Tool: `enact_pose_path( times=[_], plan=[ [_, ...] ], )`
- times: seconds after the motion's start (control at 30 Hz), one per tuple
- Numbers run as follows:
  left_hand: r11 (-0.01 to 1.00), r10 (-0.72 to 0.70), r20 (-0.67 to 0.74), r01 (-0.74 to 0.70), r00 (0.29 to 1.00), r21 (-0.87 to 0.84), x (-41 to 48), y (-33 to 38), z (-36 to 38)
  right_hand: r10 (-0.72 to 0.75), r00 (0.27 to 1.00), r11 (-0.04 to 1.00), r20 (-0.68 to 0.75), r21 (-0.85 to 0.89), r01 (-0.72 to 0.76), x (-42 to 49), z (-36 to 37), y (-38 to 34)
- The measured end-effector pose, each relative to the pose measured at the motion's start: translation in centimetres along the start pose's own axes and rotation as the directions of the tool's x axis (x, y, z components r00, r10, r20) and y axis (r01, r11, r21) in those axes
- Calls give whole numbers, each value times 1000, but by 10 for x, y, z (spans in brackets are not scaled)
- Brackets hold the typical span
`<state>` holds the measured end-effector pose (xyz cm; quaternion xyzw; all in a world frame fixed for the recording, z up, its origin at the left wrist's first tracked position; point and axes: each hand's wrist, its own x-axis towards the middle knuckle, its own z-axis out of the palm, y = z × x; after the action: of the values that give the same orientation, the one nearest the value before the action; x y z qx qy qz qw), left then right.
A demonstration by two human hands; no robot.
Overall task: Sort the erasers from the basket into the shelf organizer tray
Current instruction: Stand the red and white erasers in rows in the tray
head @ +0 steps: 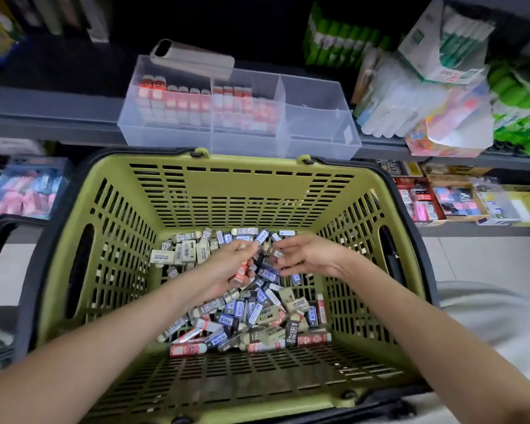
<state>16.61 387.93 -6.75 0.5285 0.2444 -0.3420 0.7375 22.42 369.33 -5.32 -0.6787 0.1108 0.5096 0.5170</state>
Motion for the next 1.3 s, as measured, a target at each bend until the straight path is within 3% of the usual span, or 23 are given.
enact_pose_path(
  times=[0.03, 0.1, 0.17, 0.2, 0.37, 0.5, 0.6, 0.7, 0.87, 1.03, 1.17, 1.3],
  plan=[
    [1000, 7, -19, -7, 1000, 10, 1, 0, -2, 46, 997, 965, -63, -254, -61, -1, -6, 5],
    [999, 15, -23, -14, 1000, 35, 4, 1, -5, 81, 977, 685, -195, -702, -197, -1, -13, 21],
    [999, 11, 10, -11, 1000, 43, 4, 1, -6, 95, 957, 448, -272, -847, -286, 3, -12, 43],
    [999, 9, 30, -11, 999, 49, 3, 0, -7, 125, 947, 417, -296, -850, -321, 5, -10, 53],
    [993, -6, 72, -2, 997, 116, 2, -4, -8, 273, 930, 486, -247, -799, -355, 1, 0, 71],
    [993, -28, 84, 18, 996, 117, 1, -8, -7, 220, 937, 474, -273, -809, -347, -4, 5, 81],
    [994, -34, 96, 23, 995, 106, 1, -10, -7, 276, 930, 609, -244, -704, -365, -11, 5, 82],
    [992, -30, 99, 18, 995, 125, 0, -11, -6, 366, 917, 679, -157, -629, -379, -22, 8, 79],
    [993, -16, 82, 7, 997, 114, 2, -12, -6, 292, 941, 683, -173, -651, -332, -28, 14, 87],
    [990, -11, 47, 4, 999, 140, 4, -13, -7, 212, 952, 575, -221, -759, -304, -27, 19, 100],
    [990, -5, 44, -2, 999, 141, 4, -14, -8, 181, 951, 639, -251, -705, -308, -25, 21, 103],
    [993, -5, 48, -1, 999, 115, 2, -12, -8, 214, 958, 658, -191, -697, -286, -28, 20, 91]
  ],
)
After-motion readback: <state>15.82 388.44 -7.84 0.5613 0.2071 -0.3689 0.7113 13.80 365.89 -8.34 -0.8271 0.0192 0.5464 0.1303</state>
